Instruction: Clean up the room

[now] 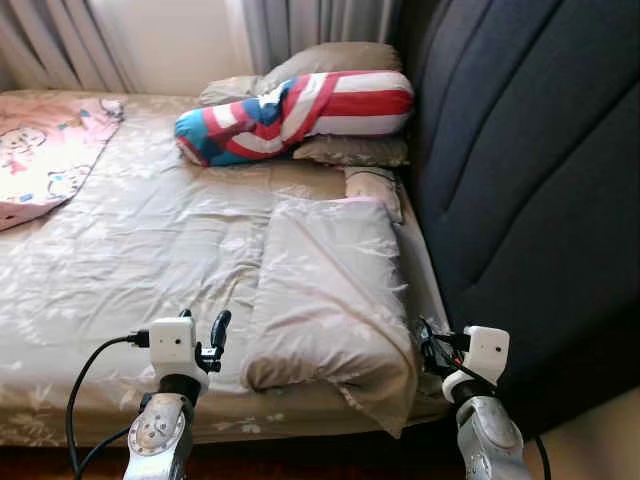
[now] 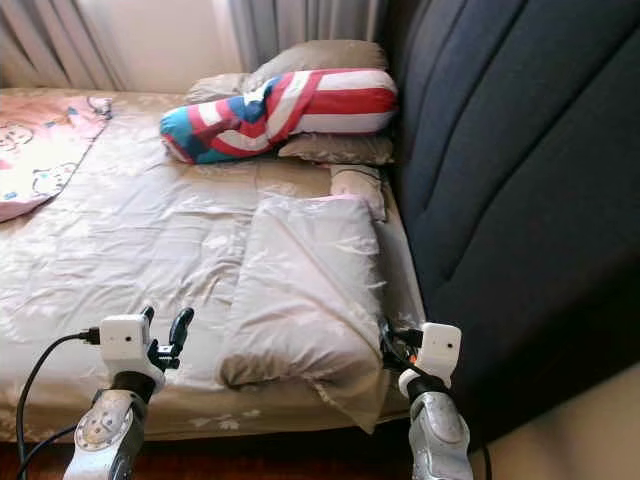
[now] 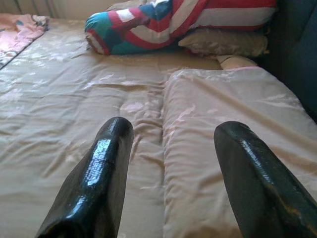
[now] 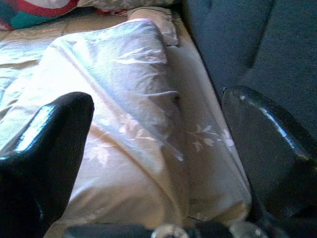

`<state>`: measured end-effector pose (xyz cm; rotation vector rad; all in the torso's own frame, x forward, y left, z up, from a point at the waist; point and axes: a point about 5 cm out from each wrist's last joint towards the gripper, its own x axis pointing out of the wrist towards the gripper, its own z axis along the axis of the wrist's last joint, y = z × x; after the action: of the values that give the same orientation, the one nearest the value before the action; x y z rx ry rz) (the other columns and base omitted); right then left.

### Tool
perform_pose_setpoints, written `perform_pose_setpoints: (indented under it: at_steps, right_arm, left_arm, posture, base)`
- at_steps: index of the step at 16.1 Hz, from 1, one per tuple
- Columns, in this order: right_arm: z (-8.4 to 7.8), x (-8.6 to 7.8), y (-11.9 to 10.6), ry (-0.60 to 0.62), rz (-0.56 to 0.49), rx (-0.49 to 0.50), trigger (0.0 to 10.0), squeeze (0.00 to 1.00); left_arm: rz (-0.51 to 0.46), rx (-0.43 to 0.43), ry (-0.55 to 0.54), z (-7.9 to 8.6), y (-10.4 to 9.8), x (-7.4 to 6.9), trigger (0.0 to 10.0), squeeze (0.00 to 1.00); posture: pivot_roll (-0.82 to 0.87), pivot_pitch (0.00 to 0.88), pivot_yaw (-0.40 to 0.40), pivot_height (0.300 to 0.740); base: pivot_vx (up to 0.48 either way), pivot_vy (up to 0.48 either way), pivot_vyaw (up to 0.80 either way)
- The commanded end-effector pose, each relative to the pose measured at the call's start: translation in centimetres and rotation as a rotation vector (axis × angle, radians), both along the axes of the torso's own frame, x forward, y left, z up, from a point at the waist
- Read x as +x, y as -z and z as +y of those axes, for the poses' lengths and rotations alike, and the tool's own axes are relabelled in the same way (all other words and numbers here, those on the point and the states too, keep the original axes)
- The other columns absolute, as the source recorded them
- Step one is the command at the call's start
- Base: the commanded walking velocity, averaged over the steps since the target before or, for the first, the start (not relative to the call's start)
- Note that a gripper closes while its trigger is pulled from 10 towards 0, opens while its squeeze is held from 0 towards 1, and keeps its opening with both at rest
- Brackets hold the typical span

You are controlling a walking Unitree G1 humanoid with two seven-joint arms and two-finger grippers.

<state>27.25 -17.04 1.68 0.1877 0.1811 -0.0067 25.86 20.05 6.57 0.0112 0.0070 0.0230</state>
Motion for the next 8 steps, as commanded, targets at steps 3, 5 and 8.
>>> perform_pose_setpoints:
  at_steps: [3, 5, 8]
  right_arm:
    - [-0.16, -0.08, -0.09, 0.010, 0.009, 0.009, 10.0, 0.00]
    - [-0.05, -0.14, 0.01, 0.009, 0.017, 0.014, 10.0, 0.00]
    - [0.05, -0.06, -0.01, 0.008, 0.025, 0.018, 10.0, 0.00]
  left_arm:
    - [0.000, -0.003, 0.010, -0.14, -0.50, 0.11, 10.0, 0.00]
    - [0.013, -0.005, 0.019, -0.09, -0.57, 0.48, 10.0, 0.00]
    - [0.004, 0.006, 0.028, -0.05, -0.79, 0.56, 10.0, 0.00]
  posture:
    - [-0.01, 0.035, -0.084, 0.740]
    - [-0.01, 0.044, -0.080, 0.740]
    - [0.00, 0.052, -0.081, 0.740]
  base:
    - [0.000, 0.000, 0.00]
    - [0.000, 0.409, 0.00]
    - [0.000, 0.244, 0.00]
